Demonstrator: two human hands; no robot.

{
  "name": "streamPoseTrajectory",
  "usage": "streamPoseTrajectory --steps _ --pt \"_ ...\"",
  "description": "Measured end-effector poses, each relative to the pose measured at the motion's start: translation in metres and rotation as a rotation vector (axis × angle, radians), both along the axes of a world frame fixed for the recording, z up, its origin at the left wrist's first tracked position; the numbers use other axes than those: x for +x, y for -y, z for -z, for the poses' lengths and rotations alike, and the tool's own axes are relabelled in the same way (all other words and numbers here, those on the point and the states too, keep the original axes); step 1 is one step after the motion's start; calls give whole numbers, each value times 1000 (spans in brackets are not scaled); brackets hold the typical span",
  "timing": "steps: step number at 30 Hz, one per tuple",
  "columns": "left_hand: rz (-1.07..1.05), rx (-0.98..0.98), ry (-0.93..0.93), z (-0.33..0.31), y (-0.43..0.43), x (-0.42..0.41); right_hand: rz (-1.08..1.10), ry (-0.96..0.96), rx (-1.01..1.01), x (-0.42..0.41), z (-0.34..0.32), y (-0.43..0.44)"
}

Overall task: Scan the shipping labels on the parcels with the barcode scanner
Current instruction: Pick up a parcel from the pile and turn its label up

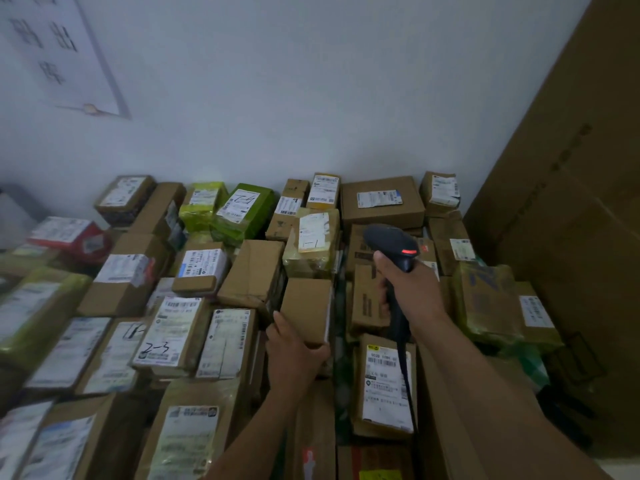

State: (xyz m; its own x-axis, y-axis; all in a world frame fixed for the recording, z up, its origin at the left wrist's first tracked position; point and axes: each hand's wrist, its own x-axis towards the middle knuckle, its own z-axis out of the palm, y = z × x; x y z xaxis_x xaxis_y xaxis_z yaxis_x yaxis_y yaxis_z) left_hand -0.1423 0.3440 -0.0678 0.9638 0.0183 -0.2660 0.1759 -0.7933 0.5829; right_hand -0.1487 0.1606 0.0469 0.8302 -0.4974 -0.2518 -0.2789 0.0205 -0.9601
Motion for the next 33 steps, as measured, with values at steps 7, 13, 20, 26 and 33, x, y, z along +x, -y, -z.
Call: streamPoseTrajectory --steps 7,13,20,26,33 --pt "155 231 -82 -3 5 2 -59 -33 24 44 6 14" --pt "180 195 5 -20 20 33 -119 -123 38 66 32 19" --pt "47 160 210 -27 56 135 -124 -103 82 88 42 32" --pt "14 304 15 -7 67 179 -84 -120 155 99 49 46" --pt "-70 34 65 -5 76 176 -104 -115 301 86 44 50"
